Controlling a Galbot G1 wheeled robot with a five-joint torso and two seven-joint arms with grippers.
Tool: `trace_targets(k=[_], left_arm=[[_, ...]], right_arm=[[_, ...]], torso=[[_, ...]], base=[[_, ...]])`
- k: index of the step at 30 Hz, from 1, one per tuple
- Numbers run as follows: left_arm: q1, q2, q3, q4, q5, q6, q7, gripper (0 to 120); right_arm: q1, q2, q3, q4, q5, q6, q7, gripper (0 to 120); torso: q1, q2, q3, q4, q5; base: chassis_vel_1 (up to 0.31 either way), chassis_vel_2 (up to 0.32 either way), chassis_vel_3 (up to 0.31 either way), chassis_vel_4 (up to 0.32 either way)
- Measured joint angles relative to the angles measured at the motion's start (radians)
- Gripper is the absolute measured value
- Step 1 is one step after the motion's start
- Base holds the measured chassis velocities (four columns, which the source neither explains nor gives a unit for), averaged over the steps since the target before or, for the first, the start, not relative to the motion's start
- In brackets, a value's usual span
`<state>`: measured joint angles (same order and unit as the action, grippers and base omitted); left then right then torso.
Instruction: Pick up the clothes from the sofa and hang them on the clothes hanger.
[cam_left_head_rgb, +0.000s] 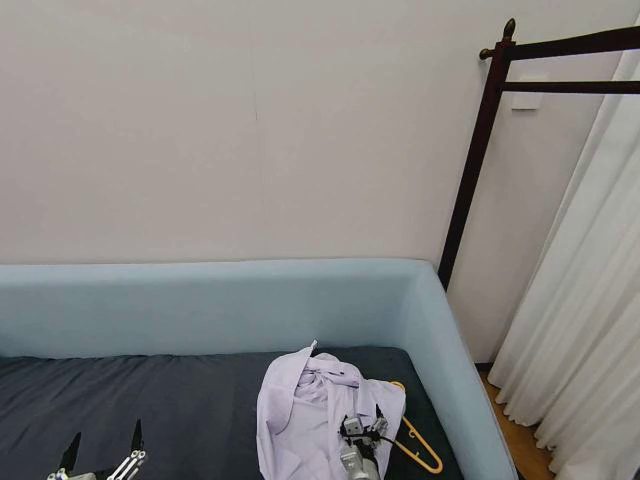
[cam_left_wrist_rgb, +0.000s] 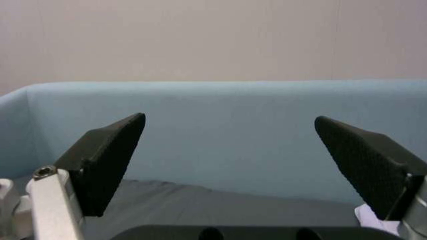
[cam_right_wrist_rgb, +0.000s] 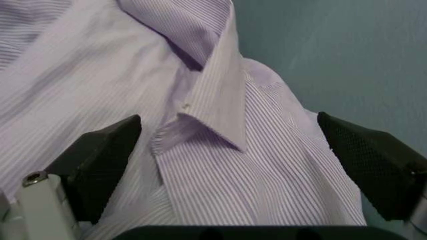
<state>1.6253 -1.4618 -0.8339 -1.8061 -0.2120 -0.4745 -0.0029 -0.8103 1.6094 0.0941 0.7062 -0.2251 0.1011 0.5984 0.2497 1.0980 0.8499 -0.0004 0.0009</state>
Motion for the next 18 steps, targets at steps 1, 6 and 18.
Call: trace_targets(k=[1, 6, 18], left_arm=[[0.001, 0.0, -0.001, 0.0, 0.0, -0.001, 0.0, 100], [0.002, 0.0, -0.001, 0.0, 0.0, -0.004, 0.0, 100], [-0.001, 0.001, 0.002, 0.003, -0.001, -0.009, 0.0, 100]], right_arm=[[0.004, 0.0, 0.008, -0.007, 0.003, 0.001, 0.005, 100], [0.015, 0.0, 0.028, -0.025, 0.003, 0.011, 0.015, 93], [-0.001, -0.001, 0.03, 0.002, -0.008, 0.065, 0.009, 46]], torso=[[0.0, 0.0, 0.0, 0.0, 0.0], [0.0, 0.0, 0.0, 0.0, 0.0001], [0.0, 0.0, 0.0, 0.0001, 0.0001]], base=[[0.0, 0.0, 0.0, 0.0], [0.0, 0.0, 0.0, 0.0], [0.0, 0.0, 0.0, 0.0]])
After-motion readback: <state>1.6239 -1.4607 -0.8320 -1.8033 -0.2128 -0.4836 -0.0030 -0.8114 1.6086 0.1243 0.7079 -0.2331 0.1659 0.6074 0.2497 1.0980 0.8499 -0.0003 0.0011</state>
